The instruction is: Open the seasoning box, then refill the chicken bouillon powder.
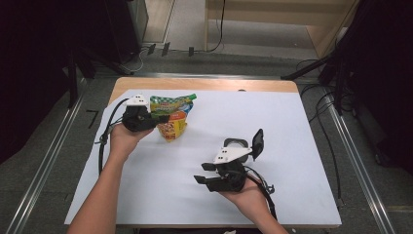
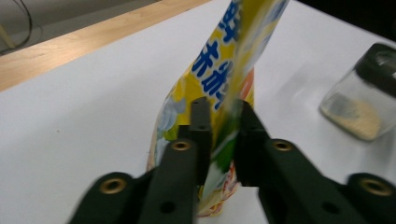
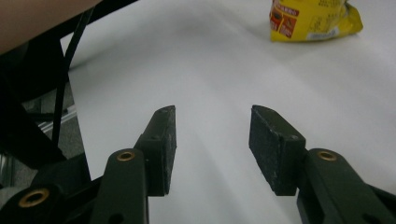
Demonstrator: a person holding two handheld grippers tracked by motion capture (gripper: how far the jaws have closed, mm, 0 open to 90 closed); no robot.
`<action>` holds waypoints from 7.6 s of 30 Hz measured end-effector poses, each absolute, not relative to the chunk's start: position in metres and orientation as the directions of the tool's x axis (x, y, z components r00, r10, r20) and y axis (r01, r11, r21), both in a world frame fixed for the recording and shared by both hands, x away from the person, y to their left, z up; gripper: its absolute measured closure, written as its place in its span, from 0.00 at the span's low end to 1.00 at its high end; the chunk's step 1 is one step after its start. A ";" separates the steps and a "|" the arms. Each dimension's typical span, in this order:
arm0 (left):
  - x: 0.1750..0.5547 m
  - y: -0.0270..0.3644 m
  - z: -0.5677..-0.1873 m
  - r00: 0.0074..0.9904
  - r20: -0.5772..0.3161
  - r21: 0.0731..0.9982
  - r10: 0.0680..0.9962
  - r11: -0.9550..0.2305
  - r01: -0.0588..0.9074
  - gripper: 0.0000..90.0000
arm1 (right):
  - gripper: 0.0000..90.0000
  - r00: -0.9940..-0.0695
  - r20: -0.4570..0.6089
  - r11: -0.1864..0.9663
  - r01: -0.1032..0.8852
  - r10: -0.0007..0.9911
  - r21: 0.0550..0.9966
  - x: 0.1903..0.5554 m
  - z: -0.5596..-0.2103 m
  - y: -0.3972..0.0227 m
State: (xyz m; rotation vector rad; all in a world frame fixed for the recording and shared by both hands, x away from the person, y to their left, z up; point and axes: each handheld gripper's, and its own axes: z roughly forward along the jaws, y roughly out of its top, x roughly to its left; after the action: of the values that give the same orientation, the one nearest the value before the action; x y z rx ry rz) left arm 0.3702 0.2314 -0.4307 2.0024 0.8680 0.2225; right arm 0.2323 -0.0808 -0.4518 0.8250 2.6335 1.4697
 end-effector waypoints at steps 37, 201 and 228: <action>0.321 0.208 -0.351 0.746 -0.285 0.735 0.602 -0.363 0.573 1.00 | 0.55 -0.865 0.239 0.441 0.441 0.441 0.781 0.236 -0.484 -0.068; 0.323 0.084 -0.361 0.607 -0.510 0.439 0.610 -0.422 0.793 0.88 | 0.71 -0.802 0.441 0.203 0.548 0.402 0.811 0.225 -0.451 -0.065; 0.325 0.078 -0.352 0.604 -0.476 0.458 0.639 -0.407 0.791 0.93 | 0.71 -0.806 0.427 0.200 0.536 0.411 0.820 0.225 -0.446 -0.059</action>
State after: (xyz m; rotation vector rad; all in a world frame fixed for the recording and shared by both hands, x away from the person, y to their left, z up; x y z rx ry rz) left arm 0.3252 0.0778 -0.3521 2.1695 1.1226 -0.2961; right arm 0.2255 -0.0587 -0.4456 0.9994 2.5184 1.8040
